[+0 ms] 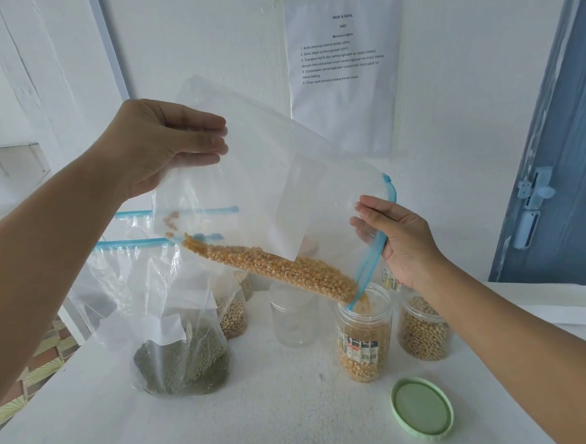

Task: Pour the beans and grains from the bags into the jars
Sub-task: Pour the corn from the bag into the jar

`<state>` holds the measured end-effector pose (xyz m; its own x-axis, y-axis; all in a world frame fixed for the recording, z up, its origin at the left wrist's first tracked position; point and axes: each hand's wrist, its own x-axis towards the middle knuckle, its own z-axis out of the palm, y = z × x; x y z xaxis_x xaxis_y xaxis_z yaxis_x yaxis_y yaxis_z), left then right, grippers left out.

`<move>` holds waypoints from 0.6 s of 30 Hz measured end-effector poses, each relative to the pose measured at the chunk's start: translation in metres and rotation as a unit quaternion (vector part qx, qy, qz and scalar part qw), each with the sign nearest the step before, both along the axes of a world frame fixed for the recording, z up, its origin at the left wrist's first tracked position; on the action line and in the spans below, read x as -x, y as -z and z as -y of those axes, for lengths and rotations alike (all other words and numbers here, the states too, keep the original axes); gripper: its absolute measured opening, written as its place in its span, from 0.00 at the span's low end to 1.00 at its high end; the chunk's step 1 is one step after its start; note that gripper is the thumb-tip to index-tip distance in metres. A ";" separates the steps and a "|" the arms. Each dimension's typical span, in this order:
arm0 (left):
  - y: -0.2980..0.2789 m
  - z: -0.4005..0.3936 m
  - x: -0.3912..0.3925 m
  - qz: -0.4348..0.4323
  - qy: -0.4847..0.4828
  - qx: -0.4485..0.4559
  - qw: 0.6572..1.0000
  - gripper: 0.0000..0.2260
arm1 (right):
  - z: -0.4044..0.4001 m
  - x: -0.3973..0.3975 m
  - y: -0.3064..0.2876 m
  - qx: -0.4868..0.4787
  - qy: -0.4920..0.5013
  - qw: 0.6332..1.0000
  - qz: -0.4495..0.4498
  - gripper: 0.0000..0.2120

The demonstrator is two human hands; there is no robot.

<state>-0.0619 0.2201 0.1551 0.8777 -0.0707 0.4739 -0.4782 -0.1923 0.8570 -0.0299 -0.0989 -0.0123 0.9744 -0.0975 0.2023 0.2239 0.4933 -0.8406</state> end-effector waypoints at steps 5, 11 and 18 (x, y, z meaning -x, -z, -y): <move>-0.001 0.000 -0.002 0.000 0.000 -0.003 1.000 0.14 | 0.000 -0.001 0.001 0.004 0.002 1.000 -0.001 0.09; 0.000 0.000 -0.002 -0.003 0.000 0.001 1.000 0.13 | 0.001 -0.002 0.002 0.002 0.000 1.000 -0.004 0.09; -0.002 0.001 -0.001 0.000 -0.001 -0.004 1.000 0.13 | 0.001 -0.001 0.002 0.003 0.001 1.000 -0.005 0.10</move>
<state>-0.0609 0.2192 0.1567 0.8776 -0.0731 0.4737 -0.4782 -0.1997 0.8552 -0.0290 -0.1000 -0.0143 0.9761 -0.0982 0.1940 0.2171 0.4877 -0.8456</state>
